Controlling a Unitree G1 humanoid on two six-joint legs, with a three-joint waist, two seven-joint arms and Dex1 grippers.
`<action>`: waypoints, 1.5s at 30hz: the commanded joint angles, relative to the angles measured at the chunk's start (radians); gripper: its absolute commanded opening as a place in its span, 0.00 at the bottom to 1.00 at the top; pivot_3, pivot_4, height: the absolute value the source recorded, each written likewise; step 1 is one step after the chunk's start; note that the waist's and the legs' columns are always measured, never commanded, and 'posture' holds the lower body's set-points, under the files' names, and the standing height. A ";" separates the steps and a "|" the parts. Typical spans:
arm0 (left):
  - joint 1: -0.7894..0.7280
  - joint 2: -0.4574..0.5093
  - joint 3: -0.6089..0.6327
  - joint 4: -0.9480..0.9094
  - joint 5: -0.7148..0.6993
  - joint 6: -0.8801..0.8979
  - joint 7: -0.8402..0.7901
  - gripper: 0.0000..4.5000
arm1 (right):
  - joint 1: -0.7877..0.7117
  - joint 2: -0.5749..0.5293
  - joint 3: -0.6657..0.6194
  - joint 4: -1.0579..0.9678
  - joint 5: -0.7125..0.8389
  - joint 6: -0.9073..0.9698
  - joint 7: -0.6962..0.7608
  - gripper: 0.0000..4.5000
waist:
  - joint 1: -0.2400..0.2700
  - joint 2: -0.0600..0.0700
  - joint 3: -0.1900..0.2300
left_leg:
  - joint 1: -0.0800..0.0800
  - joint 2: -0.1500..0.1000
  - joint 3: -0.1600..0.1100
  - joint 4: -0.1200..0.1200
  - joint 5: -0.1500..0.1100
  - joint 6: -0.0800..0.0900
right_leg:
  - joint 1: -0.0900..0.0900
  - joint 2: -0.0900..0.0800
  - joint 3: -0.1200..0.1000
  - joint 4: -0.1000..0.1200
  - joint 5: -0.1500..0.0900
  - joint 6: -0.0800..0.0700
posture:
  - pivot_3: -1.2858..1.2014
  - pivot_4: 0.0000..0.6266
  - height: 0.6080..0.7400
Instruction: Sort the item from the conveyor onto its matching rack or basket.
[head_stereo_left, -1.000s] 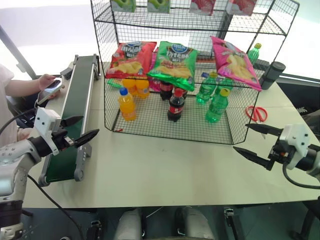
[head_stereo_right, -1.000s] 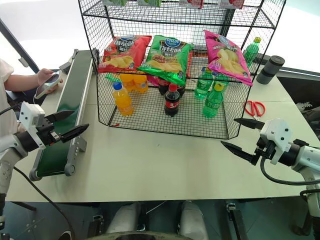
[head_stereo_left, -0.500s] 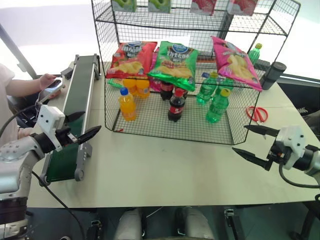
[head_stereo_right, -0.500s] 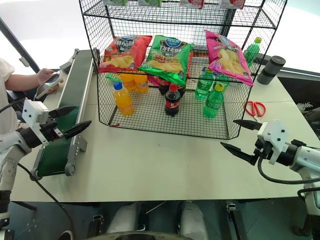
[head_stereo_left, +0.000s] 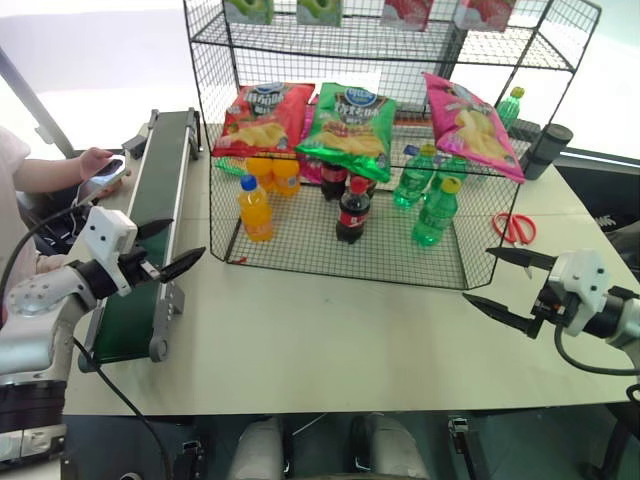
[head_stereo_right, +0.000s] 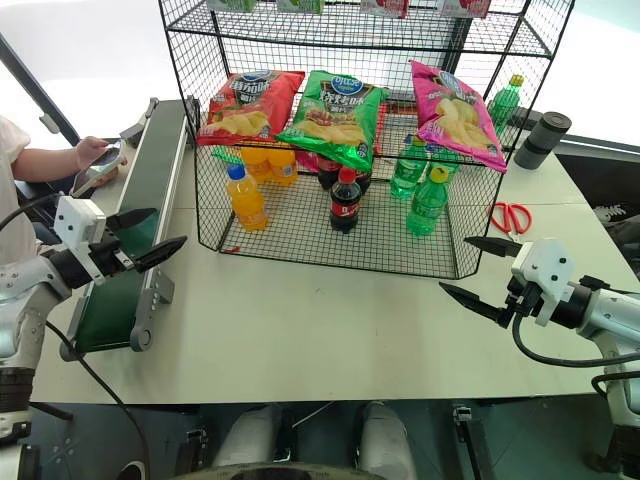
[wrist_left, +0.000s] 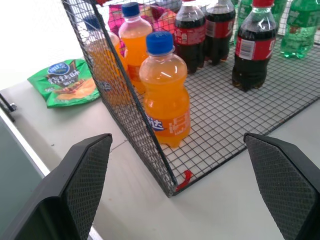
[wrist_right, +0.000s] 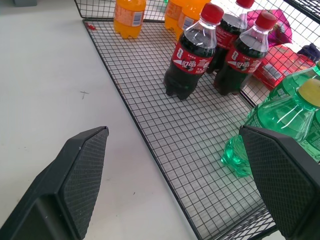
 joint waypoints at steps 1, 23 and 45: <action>-0.019 0.003 0.009 0.000 0.000 -0.026 -0.004 1.00 | 0.011 -0.014 -0.030 -0.013 0.004 -0.019 0.002 0.97 | 0.000 0.000 0.000 | 0.000 0.000 0.000 0.000 0.000 0.000 | 0.000 0.000 0.000 0.000 0.000 0.000 | 0.52 0.24 1.00; -0.132 -0.011 -0.056 0.115 0.023 -0.069 -0.050 1.00 | 0.113 -0.003 -0.073 -0.085 0.012 -0.024 -0.035 0.97 | 0.000 -0.001 0.000 | 0.001 0.000 0.000 0.000 0.000 -0.001 | 0.001 0.000 0.000 0.001 0.000 0.000 | 0.52 0.24 1.00; -0.149 -0.041 -0.085 0.133 0.028 -0.077 -0.065 1.00 | 0.155 -0.010 -0.107 -0.126 0.020 -0.002 -0.039 0.97 | 0.000 -0.001 0.000 | 0.001 0.000 0.000 0.000 0.000 -0.001 | 0.001 0.000 0.000 0.001 0.000 0.000 | 0.52 0.24 1.00</action>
